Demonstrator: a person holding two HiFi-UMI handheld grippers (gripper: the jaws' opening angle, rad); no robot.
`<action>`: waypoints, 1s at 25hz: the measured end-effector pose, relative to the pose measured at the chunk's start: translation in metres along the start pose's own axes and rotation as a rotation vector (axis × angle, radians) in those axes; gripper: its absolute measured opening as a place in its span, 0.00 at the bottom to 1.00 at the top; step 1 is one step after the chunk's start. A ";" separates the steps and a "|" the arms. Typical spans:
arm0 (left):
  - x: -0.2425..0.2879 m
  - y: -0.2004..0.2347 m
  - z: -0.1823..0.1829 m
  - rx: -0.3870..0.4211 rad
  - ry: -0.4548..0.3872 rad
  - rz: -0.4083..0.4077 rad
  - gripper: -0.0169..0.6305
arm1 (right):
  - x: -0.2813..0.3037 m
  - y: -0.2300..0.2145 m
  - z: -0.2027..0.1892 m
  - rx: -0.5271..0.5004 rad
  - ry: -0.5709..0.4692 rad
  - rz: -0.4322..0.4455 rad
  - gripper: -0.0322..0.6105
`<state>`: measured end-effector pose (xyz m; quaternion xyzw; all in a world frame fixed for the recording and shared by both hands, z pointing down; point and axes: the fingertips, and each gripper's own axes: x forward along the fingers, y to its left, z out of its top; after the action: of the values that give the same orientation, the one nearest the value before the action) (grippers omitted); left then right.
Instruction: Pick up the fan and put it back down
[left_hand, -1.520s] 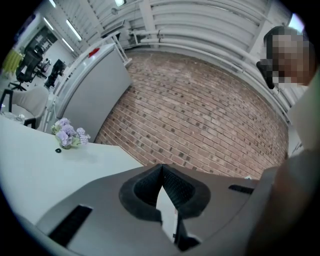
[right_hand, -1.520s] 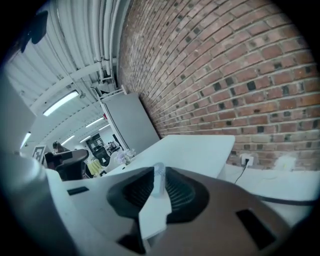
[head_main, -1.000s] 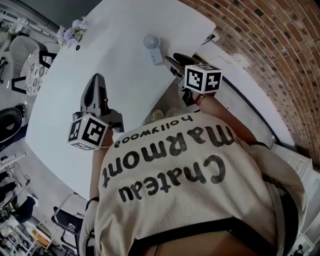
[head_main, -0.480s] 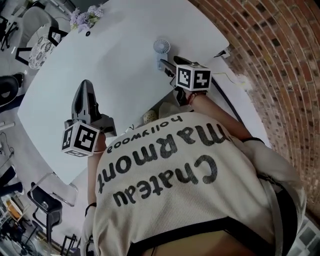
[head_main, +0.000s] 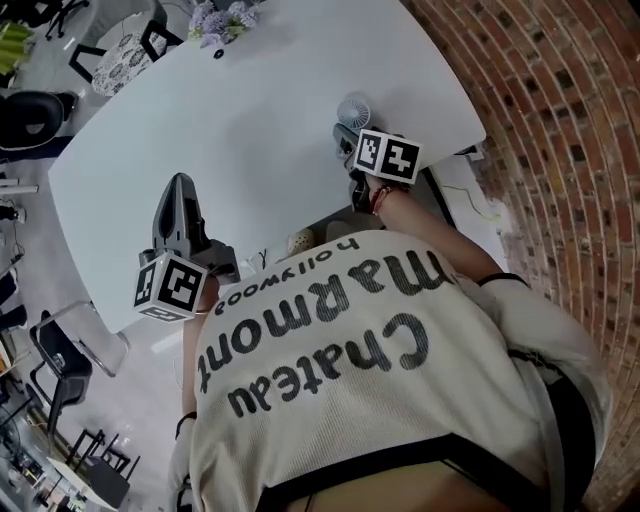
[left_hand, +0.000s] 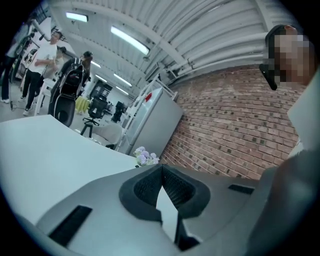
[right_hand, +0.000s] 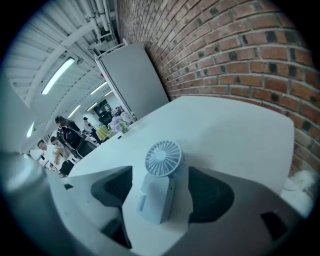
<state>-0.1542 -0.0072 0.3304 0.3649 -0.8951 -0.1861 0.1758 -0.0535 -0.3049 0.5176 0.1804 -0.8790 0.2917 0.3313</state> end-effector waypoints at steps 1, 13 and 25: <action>-0.003 0.002 0.001 0.000 -0.005 0.012 0.03 | 0.001 0.000 0.002 -0.008 -0.007 -0.015 0.61; -0.025 0.027 0.008 -0.019 -0.035 0.083 0.03 | 0.020 0.008 -0.012 -0.098 0.078 -0.097 0.61; -0.032 0.035 0.009 -0.028 -0.044 0.091 0.03 | 0.023 0.004 -0.016 -0.065 0.097 -0.133 0.43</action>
<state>-0.1576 0.0409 0.3327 0.3173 -0.9117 -0.1984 0.1692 -0.0647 -0.2948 0.5413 0.2132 -0.8569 0.2486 0.3981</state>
